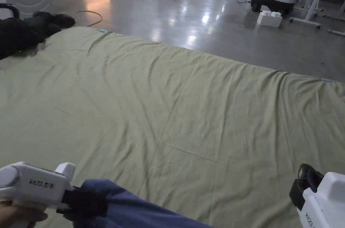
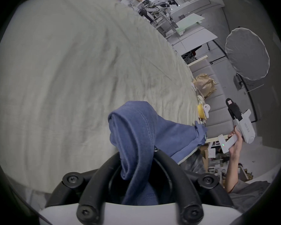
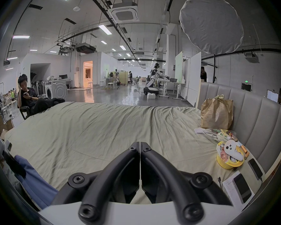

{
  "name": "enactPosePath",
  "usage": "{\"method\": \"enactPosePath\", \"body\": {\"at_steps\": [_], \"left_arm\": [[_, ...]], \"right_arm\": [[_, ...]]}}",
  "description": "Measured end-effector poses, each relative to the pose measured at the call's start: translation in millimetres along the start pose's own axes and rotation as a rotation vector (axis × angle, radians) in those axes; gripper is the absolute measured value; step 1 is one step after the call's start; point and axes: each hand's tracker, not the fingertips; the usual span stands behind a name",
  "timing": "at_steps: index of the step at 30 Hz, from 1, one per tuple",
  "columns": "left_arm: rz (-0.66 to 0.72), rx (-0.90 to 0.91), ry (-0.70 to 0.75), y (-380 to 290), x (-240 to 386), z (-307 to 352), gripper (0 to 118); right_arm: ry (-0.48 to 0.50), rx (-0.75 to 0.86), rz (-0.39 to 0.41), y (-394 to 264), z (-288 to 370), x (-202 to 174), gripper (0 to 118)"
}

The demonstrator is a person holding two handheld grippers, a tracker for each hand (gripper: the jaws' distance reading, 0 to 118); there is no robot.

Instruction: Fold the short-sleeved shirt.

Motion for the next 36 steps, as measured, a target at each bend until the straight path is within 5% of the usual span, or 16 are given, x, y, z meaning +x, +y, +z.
{"method": "enactPosePath", "body": {"at_steps": [11, 22, 36], "left_arm": [[-0.093, 0.116, 0.446, 10, 28, 77, 13], [-0.067, 0.064, 0.0, -22, 130, 20, 13], [-0.135, -0.168, 0.247, -70, 169, -172, 13]], "right_arm": [[0.022, 0.018, -0.009, 3, -6, 3, 2], [0.031, -0.005, -0.038, -5, -4, 8, 2], [-0.015, -0.04, -0.078, -21, 5, 34, 2]]}}
